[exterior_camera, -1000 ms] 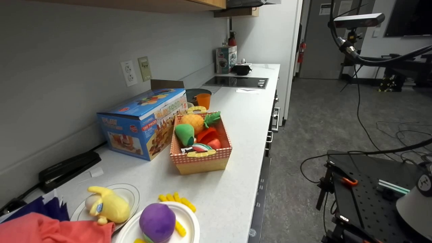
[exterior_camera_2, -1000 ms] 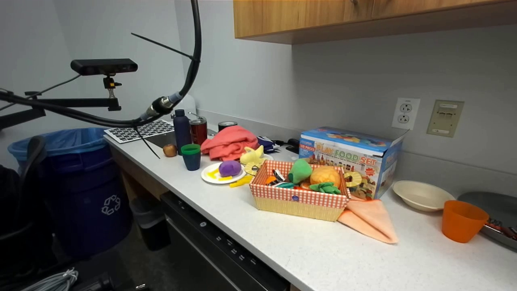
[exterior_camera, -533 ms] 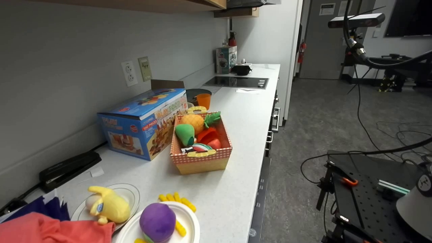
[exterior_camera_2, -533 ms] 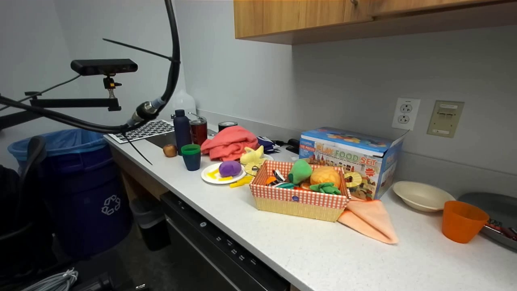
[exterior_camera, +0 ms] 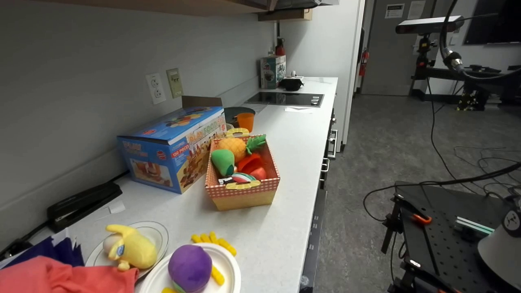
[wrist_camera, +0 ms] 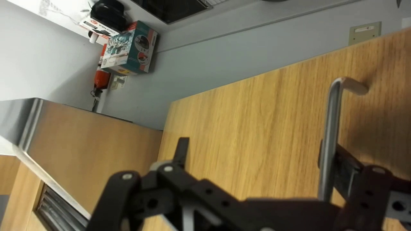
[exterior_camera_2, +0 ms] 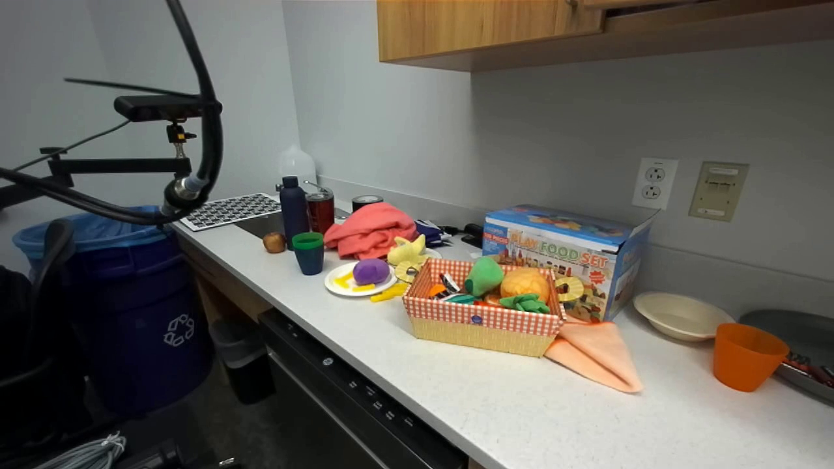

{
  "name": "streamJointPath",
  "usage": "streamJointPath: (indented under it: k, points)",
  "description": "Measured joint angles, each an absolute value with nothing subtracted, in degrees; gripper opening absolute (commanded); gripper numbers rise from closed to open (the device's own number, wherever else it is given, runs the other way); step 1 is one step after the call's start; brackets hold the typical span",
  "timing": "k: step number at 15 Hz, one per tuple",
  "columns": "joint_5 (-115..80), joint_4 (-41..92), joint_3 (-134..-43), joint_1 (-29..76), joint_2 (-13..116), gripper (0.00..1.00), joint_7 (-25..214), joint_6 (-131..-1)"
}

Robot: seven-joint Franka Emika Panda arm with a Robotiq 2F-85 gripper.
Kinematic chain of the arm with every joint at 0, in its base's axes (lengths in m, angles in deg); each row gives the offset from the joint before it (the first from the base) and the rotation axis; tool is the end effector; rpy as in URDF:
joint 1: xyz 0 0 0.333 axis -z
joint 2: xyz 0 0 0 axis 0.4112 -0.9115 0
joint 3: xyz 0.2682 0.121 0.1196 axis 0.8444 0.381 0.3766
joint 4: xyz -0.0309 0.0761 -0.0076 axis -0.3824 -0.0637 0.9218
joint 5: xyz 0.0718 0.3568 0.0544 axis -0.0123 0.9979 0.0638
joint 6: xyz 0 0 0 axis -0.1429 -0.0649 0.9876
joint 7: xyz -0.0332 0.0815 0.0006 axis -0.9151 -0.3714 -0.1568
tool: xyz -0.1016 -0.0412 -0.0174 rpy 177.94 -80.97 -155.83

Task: Open the top right cabinet door

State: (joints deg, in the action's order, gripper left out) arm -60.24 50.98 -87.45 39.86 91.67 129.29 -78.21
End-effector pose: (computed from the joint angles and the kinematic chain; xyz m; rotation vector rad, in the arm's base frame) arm 0.4293 -0.1429 0.7127 2.2316 -0.6329 1.2588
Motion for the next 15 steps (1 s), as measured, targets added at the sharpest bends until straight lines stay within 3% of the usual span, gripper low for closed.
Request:
streamJointPath:
  k: [15]
  points:
    - [-57.9,65.5,-89.9,48.9,102.4,1.00,128.8,-94.7]
